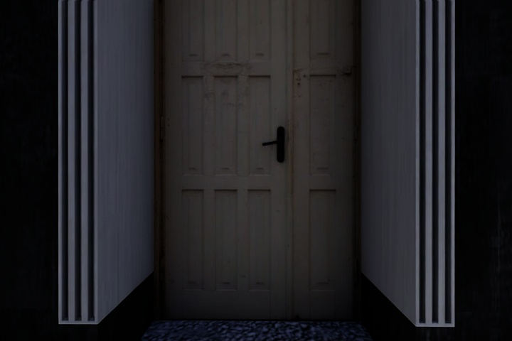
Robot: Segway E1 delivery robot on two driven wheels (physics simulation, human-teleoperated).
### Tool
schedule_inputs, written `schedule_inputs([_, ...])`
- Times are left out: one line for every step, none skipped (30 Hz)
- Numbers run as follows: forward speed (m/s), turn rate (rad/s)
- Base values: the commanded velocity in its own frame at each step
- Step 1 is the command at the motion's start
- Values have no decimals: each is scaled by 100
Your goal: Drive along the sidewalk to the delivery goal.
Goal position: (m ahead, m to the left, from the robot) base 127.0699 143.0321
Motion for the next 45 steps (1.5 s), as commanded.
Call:
schedule_inputs([0, -3])
schedule_inputs([0, -3])
schedule_inputs([0, -23])
schedule_inputs([0, -34])
schedule_inputs([0, -38])
schedule_inputs([0, -38])
schedule_inputs([-7, -39])
schedule_inputs([-27, -39])
schedule_inputs([-33, -39])
schedule_inputs([-33, -39])
schedule_inputs([-35, -39])
schedule_inputs([-35, -40])
schedule_inputs([-35, -40])
schedule_inputs([-35, -42])
schedule_inputs([-35, -51])
schedule_inputs([-35, -51])
schedule_inputs([-35, -54])
schedule_inputs([-35, -56])
schedule_inputs([-35, -56])
schedule_inputs([-35, -56])
schedule_inputs([-35, -56])
schedule_inputs([-35, -56])
schedule_inputs([-35, -56])
schedule_inputs([-35, -56])
schedule_inputs([-35, -56])
schedule_inputs([-35, -56])
schedule_inputs([-35, -56])
schedule_inputs([-35, -56])
schedule_inputs([-35, -56])
schedule_inputs([-34, -56])
schedule_inputs([-34, -56])
schedule_inputs([-34, -56])
schedule_inputs([-34, -56])
schedule_inputs([-34, -56])
schedule_inputs([-32, -56])
schedule_inputs([-31, -56])
schedule_inputs([-30, -56])
schedule_inputs([-30, -56])
schedule_inputs([-29, -56])
schedule_inputs([-29, -56])
schedule_inputs([-28, -56])
schedule_inputs([-28, -56])
schedule_inputs([-20, -52])
schedule_inputs([-12, -42])
schedule_inputs([-12, -42])
